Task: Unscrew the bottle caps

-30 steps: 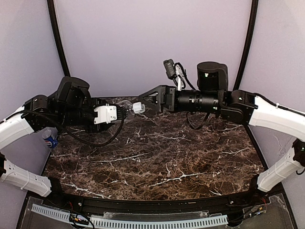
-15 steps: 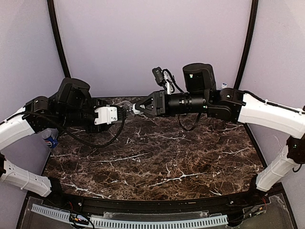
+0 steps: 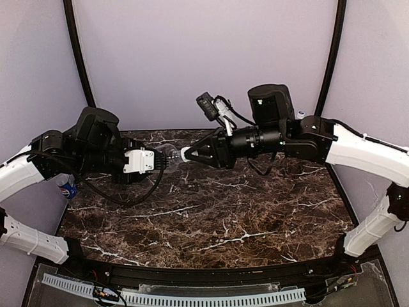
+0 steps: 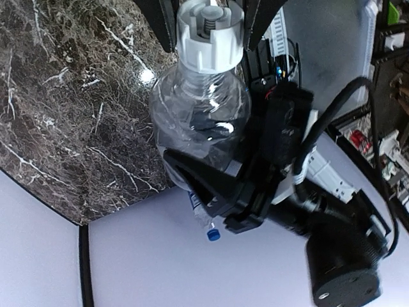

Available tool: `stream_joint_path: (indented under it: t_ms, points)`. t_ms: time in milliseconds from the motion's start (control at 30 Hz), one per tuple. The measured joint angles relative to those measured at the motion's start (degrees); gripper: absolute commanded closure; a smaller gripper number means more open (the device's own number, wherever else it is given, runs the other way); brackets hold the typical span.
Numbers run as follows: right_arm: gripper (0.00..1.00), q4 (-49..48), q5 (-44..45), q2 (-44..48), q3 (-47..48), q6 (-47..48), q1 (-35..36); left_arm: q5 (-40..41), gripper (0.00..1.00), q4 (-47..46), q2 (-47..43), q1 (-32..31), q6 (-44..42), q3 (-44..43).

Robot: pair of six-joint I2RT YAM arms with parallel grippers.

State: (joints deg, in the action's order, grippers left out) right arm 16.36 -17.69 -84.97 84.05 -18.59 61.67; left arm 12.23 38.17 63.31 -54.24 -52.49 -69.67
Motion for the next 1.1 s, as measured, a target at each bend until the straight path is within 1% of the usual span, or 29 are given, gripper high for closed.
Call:
stream_joint_path:
  t_ms: [67, 233, 333, 400, 467, 567, 667, 733, 800, 900, 1100]
  points:
    - [1.0, 0.66, 0.52, 2.54, -2.16, 8.41, 1.53, -2.01, 0.63, 2.6, -0.28, 0.02, -0.5, 0.0]
    - [1.0, 2.12, 6.05, 9.2, -6.58, 31.36, 10.29, -8.41, 0.63, 10.93, -0.44, 0.02, -1.14, 0.0]
    - [1.0, 2.78, 13.64, 10.4, -6.99, 39.74, 13.31, -10.73, 0.63, 13.79, -0.44, 0.02, -1.2, 0.0]
    - [1.0, 3.89, 21.2, 10.43, -6.84, 41.22, 12.15, -11.41, 0.63, 14.45, -0.46, 0.02, -1.14, 0.0]
    - [1.0, 6.64, 27.23, 10.08, -6.23, 39.19, 8.15, -11.58, 0.63, 14.27, -0.5, 0.02, -0.87, 0.0]
    - [1.0, 13.42, 33.35, 8.04, -3.98, 29.99, -2.62, -11.04, 0.63, 13.49, -0.74, 0.02, -0.2, 0.0]
    - [1.0, 21.59, 35.52, 3.85, -2.89, 17.81, -14.88, -9.92, 0.63, 11.54, -0.83, 0.13, 0.83, -0.02]
    - [1.0, 26.34, 34.6, 0.48, -3.61, 11.8, -19.63, -9.33, 0.63, 10.64, -0.81, 0.13, 1.4, -0.15]
    - [1.0, 29.59, 32.72, -2.6, -5.18, 7.82, -21.22, -8.81, 0.62, 9.9, -0.81, 0.15, 1.84, -0.44]
    - [1.0, 33.05, 29.22, -7.17, -7.96, 3.43, -21.33, -8.26, 0.62, 9.14, -0.81, 0.35, 2.19, -0.48]
    - [1.0, 34.12, 22.84, -14.91, -11.23, 0.5, -21.31, -7.8, 0.62, 8.28, -0.79, 0.39, 2.23, -0.48]
